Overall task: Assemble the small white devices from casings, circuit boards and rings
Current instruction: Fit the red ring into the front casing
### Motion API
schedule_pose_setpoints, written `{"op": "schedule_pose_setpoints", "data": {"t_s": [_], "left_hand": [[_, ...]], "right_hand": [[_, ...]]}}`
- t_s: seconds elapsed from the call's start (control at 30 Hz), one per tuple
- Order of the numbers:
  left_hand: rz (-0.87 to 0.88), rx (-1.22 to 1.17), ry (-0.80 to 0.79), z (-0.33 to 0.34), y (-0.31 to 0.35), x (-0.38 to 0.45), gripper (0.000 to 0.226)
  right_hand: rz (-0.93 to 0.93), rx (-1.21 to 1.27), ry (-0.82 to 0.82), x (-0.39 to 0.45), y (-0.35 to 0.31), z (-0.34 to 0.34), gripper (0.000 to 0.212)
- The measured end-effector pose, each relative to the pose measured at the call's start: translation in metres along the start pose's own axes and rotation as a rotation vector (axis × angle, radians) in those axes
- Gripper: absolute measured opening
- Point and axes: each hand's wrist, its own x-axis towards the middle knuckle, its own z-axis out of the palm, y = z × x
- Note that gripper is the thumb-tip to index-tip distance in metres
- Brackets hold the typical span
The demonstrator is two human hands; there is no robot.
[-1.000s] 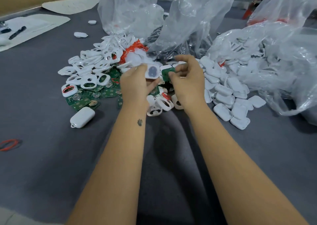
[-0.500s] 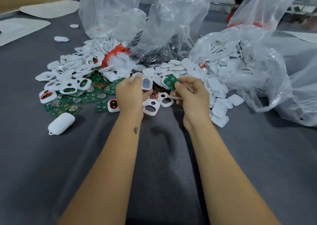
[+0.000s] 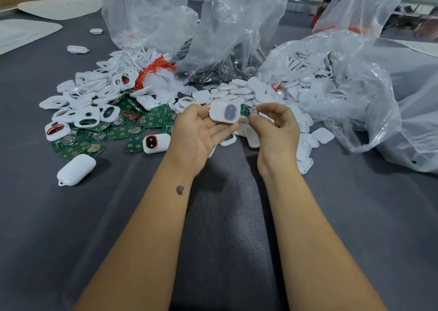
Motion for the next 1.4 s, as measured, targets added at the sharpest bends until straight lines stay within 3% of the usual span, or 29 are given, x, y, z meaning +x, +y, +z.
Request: {"op": "schedule_pose_setpoints", "data": {"t_s": [0.13,0.27,0.5,0.7,1.07,1.4], "left_hand": [[-0.021,0.005,-0.097,0.002,-0.007,-0.003,0.038],[-0.026,0.029,-0.165,0.001,-0.009,-0.003,0.038],[-0.041,0.157,0.011,0.002,-0.017,0.001,0.031],[0.069,0.272,0.180,-0.005,-0.016,0.007,0.027],[0.027,-0.004,0.027,-0.003,-0.015,0.006,0.031],[0.033,0.027,-0.027,-0.005,-0.015,0.007,0.041]], "right_hand": [[0.057,0.063,0.060,0.004,-0.001,-0.003,0.033],[0.093,0.145,0.075,0.005,-0.004,-0.005,0.022],[0.097,0.192,0.025,0.002,-0.006,-0.004,0.019],[0.091,0.140,-0.022,-0.001,-0.009,-0.004,0.019],[0.112,0.099,-0.128,-0.003,-0.010,0.002,0.020],[0.087,0.076,-0.205,-0.005,-0.011,0.002,0.034]]}}
